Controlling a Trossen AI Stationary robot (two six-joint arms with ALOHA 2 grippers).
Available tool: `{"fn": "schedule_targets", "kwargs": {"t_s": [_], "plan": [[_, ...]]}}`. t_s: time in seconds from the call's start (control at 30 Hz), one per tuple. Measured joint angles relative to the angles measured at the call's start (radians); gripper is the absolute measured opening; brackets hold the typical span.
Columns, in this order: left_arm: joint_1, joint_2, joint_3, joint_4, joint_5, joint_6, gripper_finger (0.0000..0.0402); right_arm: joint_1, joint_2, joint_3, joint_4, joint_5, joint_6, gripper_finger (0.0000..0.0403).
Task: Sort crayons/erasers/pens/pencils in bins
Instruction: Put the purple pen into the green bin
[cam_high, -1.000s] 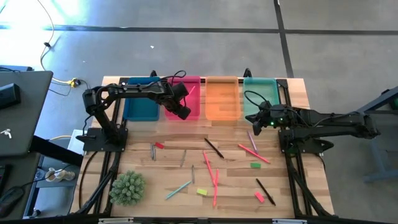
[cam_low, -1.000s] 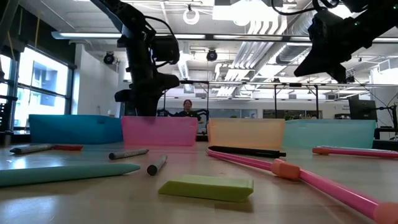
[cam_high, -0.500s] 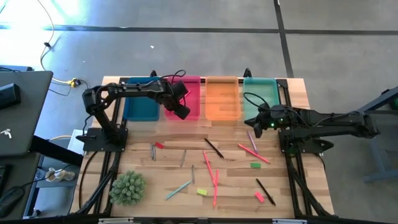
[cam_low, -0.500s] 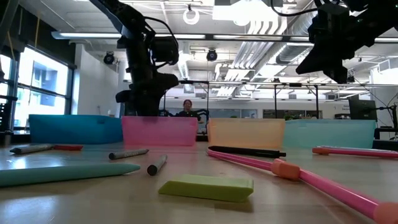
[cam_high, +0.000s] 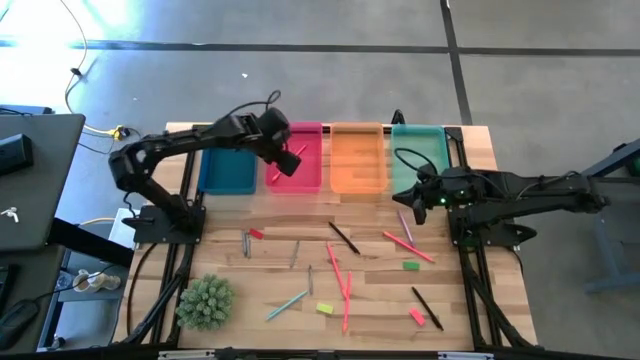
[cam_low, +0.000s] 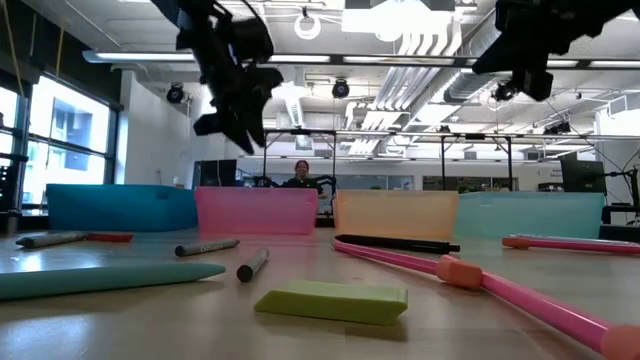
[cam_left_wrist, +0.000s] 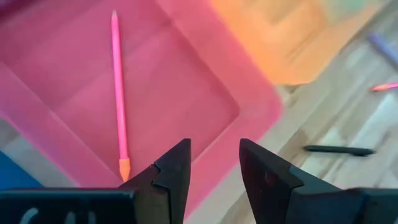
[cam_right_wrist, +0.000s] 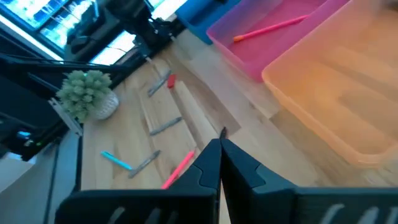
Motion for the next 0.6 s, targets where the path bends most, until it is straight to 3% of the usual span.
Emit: {"fn": "schedule_targets", "kwargs": {"t_s": [0.17, 0.3, 0.6], "plan": [[-0.027, -0.096, 0.008, -0.042, -0.012, -0.001, 0.0126, 0.024, 0.074, 0.116, -0.176, 0.008, 0.048, 0.0], [-0.083, -0.15, 0.008, -0.126, -0.1, 0.0, 0.0126, 0.054, 0.149, 0.179, -0.323, 0.008, 0.149, 0.0], [-0.211, -0.186, -0.052, -0.207, -0.191, -0.053, 0.0126, 0.131, 0.297, 0.189, -0.439, 0.009, 0.348, 0.0]]}}
